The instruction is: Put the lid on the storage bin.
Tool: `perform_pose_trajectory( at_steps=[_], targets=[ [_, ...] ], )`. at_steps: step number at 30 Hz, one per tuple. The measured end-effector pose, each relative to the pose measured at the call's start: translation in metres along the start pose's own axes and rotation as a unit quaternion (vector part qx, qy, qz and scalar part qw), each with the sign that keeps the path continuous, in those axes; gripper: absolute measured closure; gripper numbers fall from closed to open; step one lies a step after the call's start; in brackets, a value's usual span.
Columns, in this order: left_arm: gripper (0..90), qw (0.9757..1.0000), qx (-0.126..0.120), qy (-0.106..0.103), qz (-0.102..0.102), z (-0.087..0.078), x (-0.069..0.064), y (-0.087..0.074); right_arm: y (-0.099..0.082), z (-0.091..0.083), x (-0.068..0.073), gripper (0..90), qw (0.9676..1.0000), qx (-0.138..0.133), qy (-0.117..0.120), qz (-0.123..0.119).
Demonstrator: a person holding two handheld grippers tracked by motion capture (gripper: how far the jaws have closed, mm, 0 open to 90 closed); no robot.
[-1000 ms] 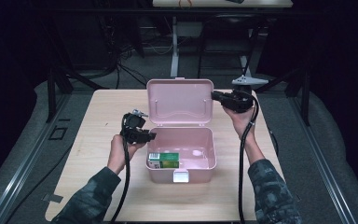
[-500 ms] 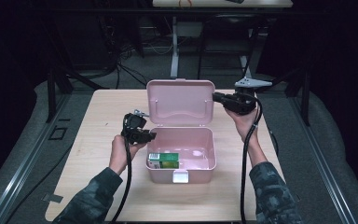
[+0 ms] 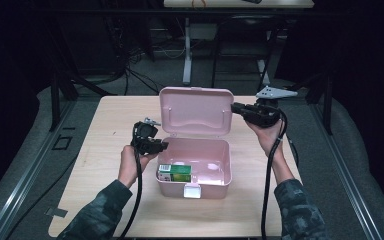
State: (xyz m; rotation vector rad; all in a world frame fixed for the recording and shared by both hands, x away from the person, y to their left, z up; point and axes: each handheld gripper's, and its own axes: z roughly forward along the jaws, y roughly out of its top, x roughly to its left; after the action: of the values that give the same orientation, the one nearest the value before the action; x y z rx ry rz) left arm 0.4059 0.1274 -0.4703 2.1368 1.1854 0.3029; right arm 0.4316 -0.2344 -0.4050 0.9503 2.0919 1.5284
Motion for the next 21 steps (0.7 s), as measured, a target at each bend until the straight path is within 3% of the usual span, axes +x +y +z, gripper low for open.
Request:
perform_pose_trajectory(
  at_steps=[12, 21],
  targets=[
    [75.5, 1.0000, -0.004, 0.006, 0.007, 0.0005, -0.0012, -0.0007, -0.0017, -0.0090, 0.0042, 81.5, 0.9997, -0.001, 0.010, -0.022],
    [75.6, 0.9999, -0.004, 0.010, 0.008, 0.0007, -0.0010, -0.0013, 0.0019, -0.0061, 0.0038, 80.9, 0.9997, 0.002, 0.012, -0.023]
  ],
)
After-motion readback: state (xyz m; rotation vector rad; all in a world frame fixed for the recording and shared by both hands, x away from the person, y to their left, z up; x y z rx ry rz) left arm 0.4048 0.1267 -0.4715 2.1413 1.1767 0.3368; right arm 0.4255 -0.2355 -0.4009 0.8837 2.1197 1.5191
